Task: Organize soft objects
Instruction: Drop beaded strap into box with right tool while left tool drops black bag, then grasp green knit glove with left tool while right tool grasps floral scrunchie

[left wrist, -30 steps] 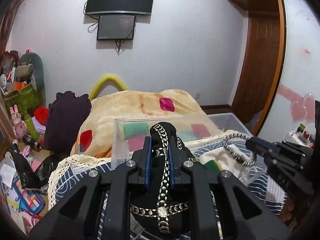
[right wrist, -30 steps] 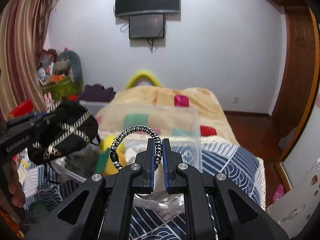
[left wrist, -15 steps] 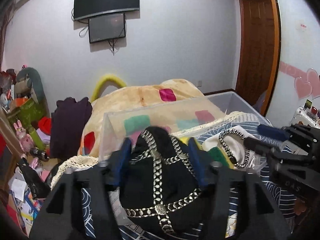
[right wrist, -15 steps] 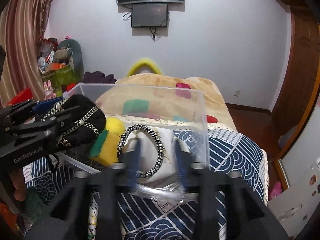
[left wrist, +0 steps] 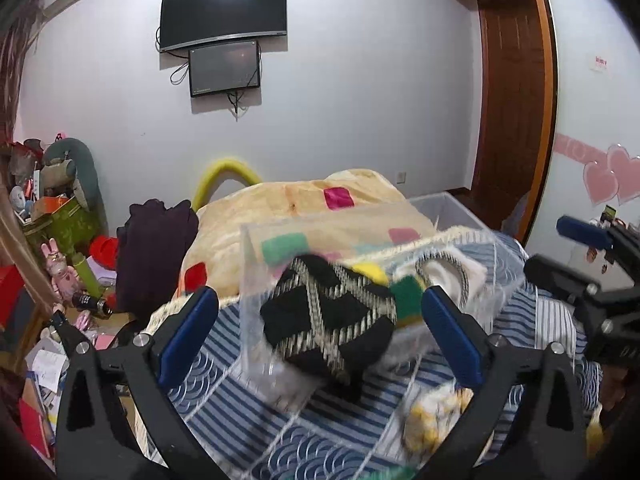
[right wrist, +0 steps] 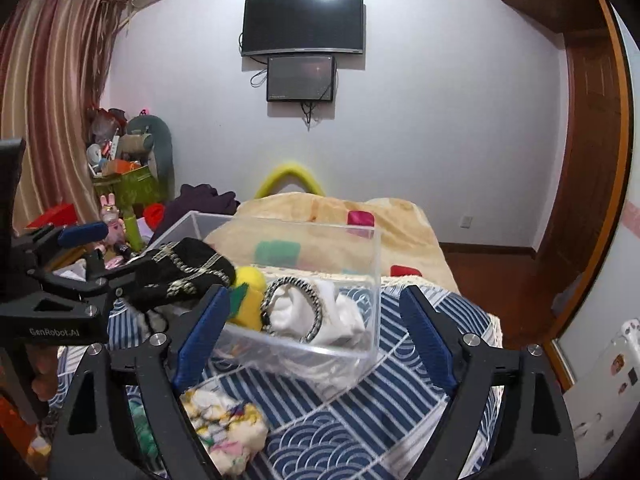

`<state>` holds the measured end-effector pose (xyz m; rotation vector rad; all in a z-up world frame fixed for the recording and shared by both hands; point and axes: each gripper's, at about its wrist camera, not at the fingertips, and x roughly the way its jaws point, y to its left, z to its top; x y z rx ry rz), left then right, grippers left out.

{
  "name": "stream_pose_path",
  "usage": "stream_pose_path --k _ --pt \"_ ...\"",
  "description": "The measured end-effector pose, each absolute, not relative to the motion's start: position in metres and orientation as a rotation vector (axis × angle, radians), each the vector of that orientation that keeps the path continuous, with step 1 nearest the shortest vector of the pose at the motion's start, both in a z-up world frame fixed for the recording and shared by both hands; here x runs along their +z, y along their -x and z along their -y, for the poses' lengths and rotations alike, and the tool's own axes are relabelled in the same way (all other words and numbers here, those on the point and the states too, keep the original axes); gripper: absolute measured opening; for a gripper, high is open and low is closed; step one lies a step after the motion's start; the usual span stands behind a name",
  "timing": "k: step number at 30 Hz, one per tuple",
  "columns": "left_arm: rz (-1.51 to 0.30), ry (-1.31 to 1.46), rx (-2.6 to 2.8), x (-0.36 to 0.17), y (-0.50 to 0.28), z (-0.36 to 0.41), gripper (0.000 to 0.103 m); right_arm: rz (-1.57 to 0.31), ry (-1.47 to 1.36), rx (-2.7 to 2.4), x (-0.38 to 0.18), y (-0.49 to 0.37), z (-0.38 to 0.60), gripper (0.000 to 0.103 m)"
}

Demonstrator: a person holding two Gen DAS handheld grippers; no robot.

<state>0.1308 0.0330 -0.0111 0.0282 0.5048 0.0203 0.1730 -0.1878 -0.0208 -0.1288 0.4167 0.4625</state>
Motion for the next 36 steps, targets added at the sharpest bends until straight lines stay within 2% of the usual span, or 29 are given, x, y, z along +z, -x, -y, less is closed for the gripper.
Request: stream_pose_path --k 2,3,10,21,24,26,27,29,31,33,34,36 --pt "-0.520 -0.031 0.018 -0.018 -0.118 -0.034 0.103 -0.421 0.124 0.476 -0.022 -0.166 0.190 0.100" --pt "-0.526 -0.030 0.020 -0.022 -0.114 -0.035 0.103 -0.424 0.122 0.481 -0.022 -0.163 0.189 0.101" --pt "-0.611 -0.009 0.024 -0.052 -0.092 -0.035 0.103 -0.464 0.144 0.502 -0.046 -0.148 0.184 0.101" --pt "-0.777 0.105 -0.005 -0.112 -0.073 -0.042 0.103 -0.652 0.194 0.573 -0.106 -0.145 0.161 0.101" --pt "-0.792 0.107 -0.019 -0.122 -0.067 -0.040 0.103 -0.682 0.201 0.594 -0.113 -0.149 0.156 0.097" --pt "-0.785 0.115 -0.024 -0.127 -0.063 -0.040 0.103 -0.702 0.204 0.610 -0.117 -0.151 0.152 0.085" --pt "-0.776 0.118 -0.023 -0.128 -0.060 -0.040 0.103 -0.708 0.205 0.617 -0.119 -0.151 0.150 0.072" --pt "-0.758 0.119 -0.016 -0.130 -0.055 -0.038 0.103 -0.727 0.213 0.638 -0.121 -0.152 0.147 0.063" --pt "-0.746 0.121 -0.018 -0.131 -0.053 -0.039 0.103 -0.746 0.218 0.663 -0.125 -0.149 0.146 0.041" --pt "-0.737 0.119 -0.030 -0.132 -0.050 -0.037 0.102 -0.730 0.240 0.670 -0.125 -0.144 0.144 0.031" --pt "-0.733 0.119 -0.035 -0.133 -0.048 -0.036 0.100 -0.729 0.244 0.681 -0.124 -0.143 0.142 0.029" --pt "-0.727 0.125 -0.062 -0.132 -0.046 -0.036 0.083 -0.729 0.250 0.695 -0.124 -0.142 0.140 0.020"
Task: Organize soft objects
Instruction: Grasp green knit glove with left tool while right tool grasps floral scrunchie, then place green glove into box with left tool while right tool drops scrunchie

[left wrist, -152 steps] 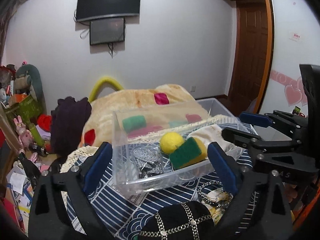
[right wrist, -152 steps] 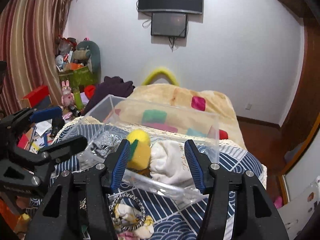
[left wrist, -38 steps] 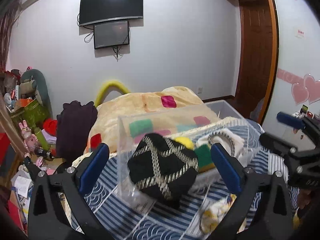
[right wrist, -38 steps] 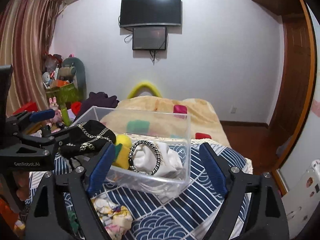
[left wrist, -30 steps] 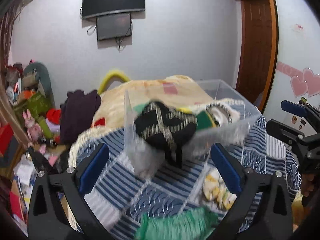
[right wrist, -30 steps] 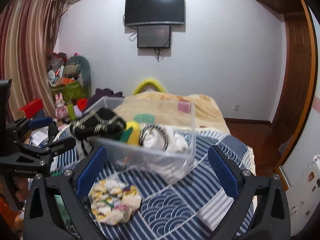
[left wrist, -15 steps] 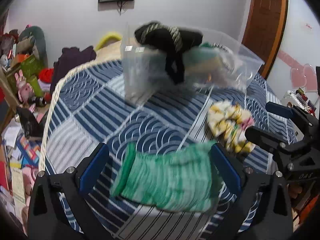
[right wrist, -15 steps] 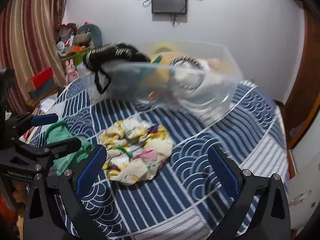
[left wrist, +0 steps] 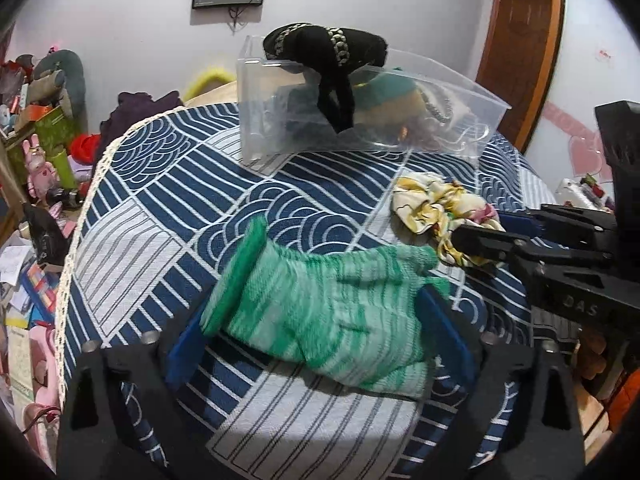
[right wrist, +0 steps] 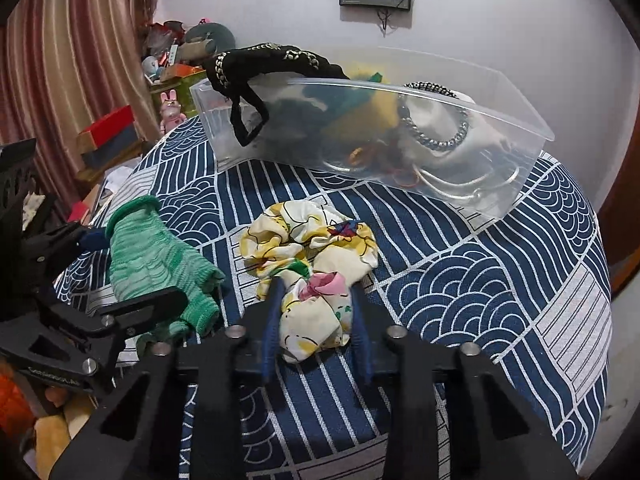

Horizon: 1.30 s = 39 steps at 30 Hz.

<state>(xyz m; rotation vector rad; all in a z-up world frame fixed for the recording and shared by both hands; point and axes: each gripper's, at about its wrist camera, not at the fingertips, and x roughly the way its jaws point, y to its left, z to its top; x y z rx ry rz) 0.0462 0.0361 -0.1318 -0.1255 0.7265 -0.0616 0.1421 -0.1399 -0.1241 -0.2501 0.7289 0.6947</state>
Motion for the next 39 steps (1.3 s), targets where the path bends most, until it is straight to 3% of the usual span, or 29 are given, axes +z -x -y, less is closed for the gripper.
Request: stream_pose_path --k 1,6,9,27,39 --pt "-0.724 0.128 -0.082 -0.130 -0.046 -0.037 0.078 -0.727 0.250 0.697 -0.124 -0.142 0.140 0.020" --pt "-0.724 0.111 -0.178 -0.128 -0.043 -0.025 0.029 -0.706 0.233 0.684 -0.121 -0.142 0.146 0.016" --pt "-0.703 0.076 -0.171 -0.122 -0.040 -0.018 0.019 -0.691 0.217 0.672 -0.117 -0.141 0.152 0.015" --pt "-0.415 0.059 -0.145 -0.006 -0.077 -0.020 0.019 -0.462 0.052 0.579 -0.048 -0.147 0.198 0.015" --pt "-0.536 0.061 -0.132 -0.023 -0.174 -0.014 0.019 -0.452 0.021 0.524 -0.040 -0.198 0.183 0.015"
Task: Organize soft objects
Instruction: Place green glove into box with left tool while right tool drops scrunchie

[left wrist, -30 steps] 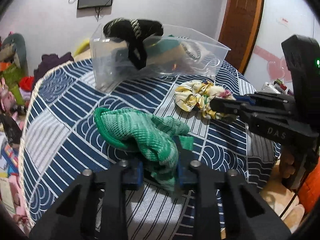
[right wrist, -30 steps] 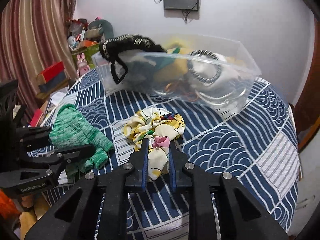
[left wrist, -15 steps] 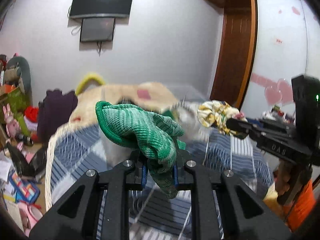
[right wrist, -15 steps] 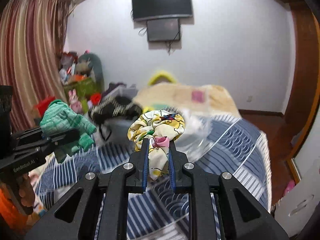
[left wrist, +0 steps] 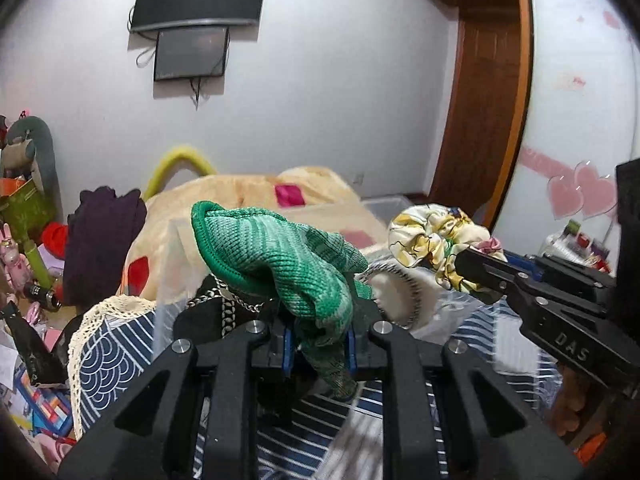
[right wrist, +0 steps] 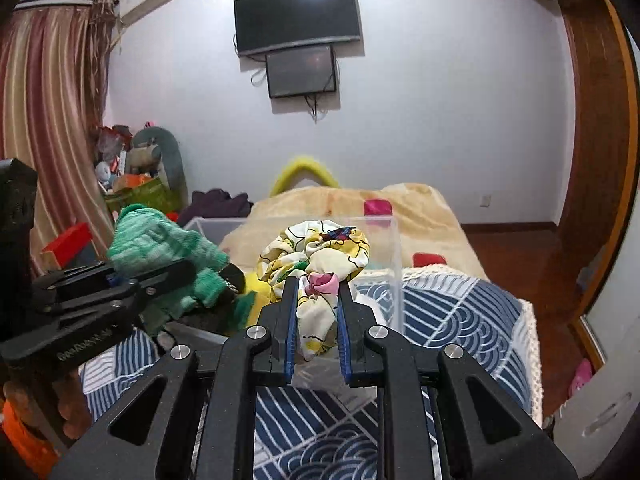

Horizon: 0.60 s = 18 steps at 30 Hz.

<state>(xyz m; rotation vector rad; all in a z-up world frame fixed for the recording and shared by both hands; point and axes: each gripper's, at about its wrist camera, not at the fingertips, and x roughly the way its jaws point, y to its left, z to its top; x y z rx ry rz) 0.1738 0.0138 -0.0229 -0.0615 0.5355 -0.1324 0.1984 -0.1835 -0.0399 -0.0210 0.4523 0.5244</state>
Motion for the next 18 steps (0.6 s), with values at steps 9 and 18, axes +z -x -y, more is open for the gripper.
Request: stream_pose_path --k 9,18 --pt "-0.574 -0.025 -0.060 -0.043 -0.191 -0.003 0.068 -0.553 0.066 0.519 -0.063 -0.221 0.163 0.026" --pt "-0.511 -0.048 -0.062 -0.035 -0.151 0.002 0.074 -0.551 0.067 0.509 -0.059 -0.209 0.175 0.048"
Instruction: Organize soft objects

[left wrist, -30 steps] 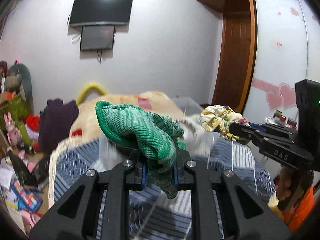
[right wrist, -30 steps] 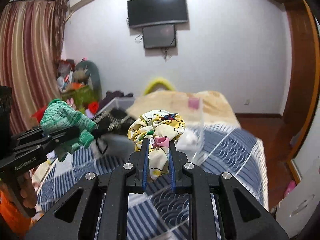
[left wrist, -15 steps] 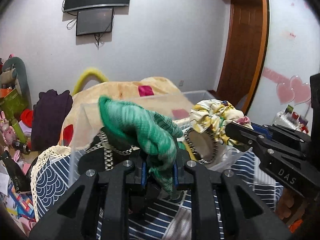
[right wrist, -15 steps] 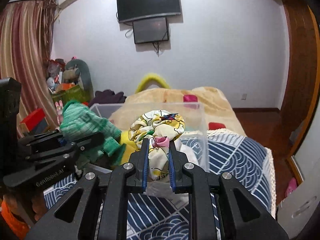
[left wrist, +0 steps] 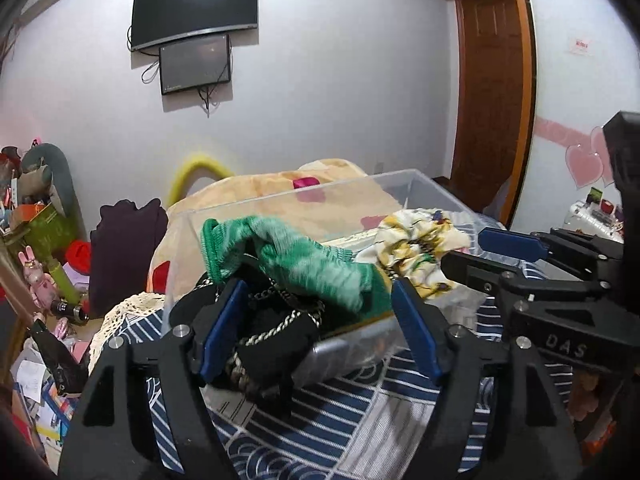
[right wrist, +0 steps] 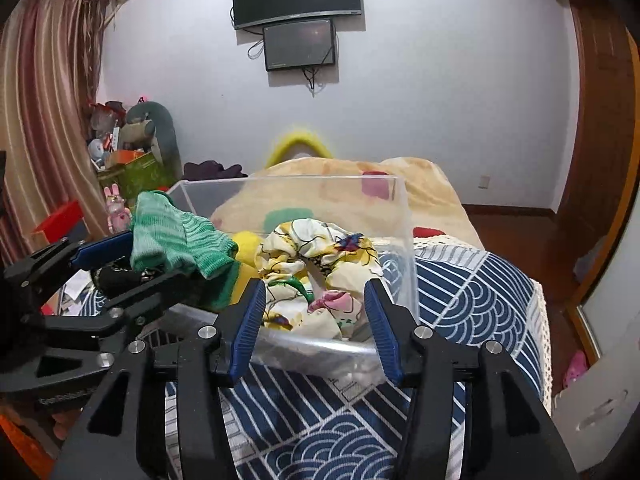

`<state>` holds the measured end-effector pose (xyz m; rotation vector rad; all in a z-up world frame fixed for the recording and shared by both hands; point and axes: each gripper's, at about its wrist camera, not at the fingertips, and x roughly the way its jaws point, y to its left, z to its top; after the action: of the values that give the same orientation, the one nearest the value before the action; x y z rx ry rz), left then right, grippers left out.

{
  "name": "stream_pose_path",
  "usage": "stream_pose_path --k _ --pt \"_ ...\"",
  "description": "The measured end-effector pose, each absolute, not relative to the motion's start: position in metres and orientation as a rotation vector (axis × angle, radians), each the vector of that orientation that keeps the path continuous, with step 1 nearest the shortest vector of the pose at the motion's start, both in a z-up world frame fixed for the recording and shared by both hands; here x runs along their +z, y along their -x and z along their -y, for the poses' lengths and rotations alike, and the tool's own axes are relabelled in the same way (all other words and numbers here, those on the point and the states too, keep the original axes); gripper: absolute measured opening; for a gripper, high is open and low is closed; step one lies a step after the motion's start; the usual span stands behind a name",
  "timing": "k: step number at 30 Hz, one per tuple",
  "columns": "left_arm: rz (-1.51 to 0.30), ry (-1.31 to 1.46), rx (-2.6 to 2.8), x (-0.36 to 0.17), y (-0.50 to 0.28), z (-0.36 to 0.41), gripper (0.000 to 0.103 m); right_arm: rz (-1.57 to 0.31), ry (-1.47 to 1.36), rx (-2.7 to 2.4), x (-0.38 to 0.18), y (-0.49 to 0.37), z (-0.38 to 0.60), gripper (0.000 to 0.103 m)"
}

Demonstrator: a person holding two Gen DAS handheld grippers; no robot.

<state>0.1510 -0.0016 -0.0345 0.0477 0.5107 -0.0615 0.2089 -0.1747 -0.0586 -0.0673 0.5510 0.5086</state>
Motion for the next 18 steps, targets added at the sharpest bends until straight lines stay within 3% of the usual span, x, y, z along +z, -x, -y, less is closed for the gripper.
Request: stream_pose_path --k 5,7,11,13,18 --pt "-0.448 -0.003 -0.062 -0.014 -0.124 -0.006 0.077 -0.516 0.053 0.511 -0.048 -0.194 0.189 0.048" --pt "-0.420 0.007 -0.048 -0.004 -0.112 -0.009 0.078 -0.491 0.045 0.514 -0.040 -0.187 0.194 0.060" --pt "-0.361 0.031 -0.037 0.013 -0.090 -0.014 0.084 -0.389 0.027 0.528 -0.016 -0.160 0.207 0.070" --pt "-0.333 0.037 -0.030 0.021 -0.079 -0.015 0.089 -0.340 0.030 0.530 -0.005 -0.146 0.210 0.080" --pt "-0.267 0.046 -0.025 0.035 -0.051 -0.016 0.101 -0.240 0.008 0.546 0.017 -0.113 0.219 0.091"
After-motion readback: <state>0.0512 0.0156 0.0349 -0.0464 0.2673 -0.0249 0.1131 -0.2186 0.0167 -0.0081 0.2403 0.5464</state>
